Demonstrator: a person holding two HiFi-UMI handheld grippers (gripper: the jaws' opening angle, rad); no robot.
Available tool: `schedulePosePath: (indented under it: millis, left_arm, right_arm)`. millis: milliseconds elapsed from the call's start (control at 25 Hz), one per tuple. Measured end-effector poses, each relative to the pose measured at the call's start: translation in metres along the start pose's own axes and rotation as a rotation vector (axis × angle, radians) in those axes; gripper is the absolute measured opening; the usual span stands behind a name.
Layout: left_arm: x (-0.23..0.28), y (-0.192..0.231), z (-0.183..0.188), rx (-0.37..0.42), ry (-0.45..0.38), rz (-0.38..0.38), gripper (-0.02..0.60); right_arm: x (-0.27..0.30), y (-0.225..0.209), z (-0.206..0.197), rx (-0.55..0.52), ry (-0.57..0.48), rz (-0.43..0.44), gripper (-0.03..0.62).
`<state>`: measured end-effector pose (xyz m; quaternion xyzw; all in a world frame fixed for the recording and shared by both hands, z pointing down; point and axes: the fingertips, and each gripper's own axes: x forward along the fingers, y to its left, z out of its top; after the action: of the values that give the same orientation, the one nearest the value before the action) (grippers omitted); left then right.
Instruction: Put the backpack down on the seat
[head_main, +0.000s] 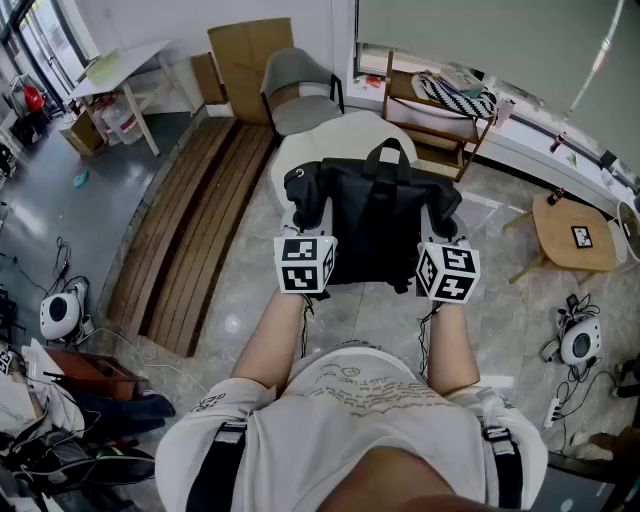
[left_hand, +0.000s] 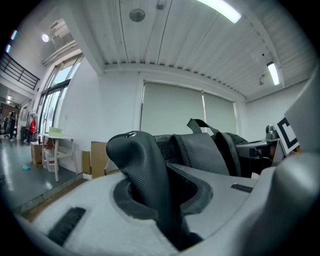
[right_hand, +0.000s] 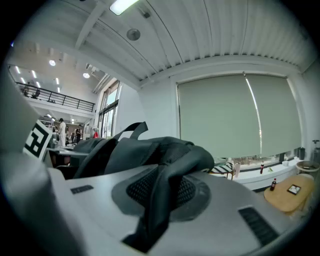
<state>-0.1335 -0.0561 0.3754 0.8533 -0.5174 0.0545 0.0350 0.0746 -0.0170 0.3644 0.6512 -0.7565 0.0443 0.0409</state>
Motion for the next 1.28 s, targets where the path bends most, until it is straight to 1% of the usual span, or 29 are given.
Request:
schedulePosePath:
  millis: [160, 400, 840, 1080, 1280]
  left_arm:
    - [0.000, -0.006, 0.002, 0.003, 0.000, -0.001, 0.072]
    - [0.003, -0.020, 0.006, -0.022, -0.007, -0.023, 0.073]
    - [0.011, -0.049, 0.000, -0.014, 0.015, -0.009, 0.074]
    - [0.019, -0.072, -0.003, -0.010, 0.015, 0.006, 0.074]
    - [0.033, -0.100, 0.001, -0.001, 0.008, 0.010, 0.074]
  right_arm:
    - [-0.004, -0.006, 0.000, 0.013, -0.008, 0.005, 0.067]
    - [-0.009, -0.020, 0.000, 0.024, -0.015, 0.010, 0.067]
    - [-0.018, -0.048, -0.009, 0.047, -0.009, 0.036, 0.069]
    - [-0.025, -0.072, -0.013, 0.050, -0.016, 0.050, 0.069]
    - [-0.031, -0.102, -0.012, 0.057, -0.035, 0.054, 0.069]
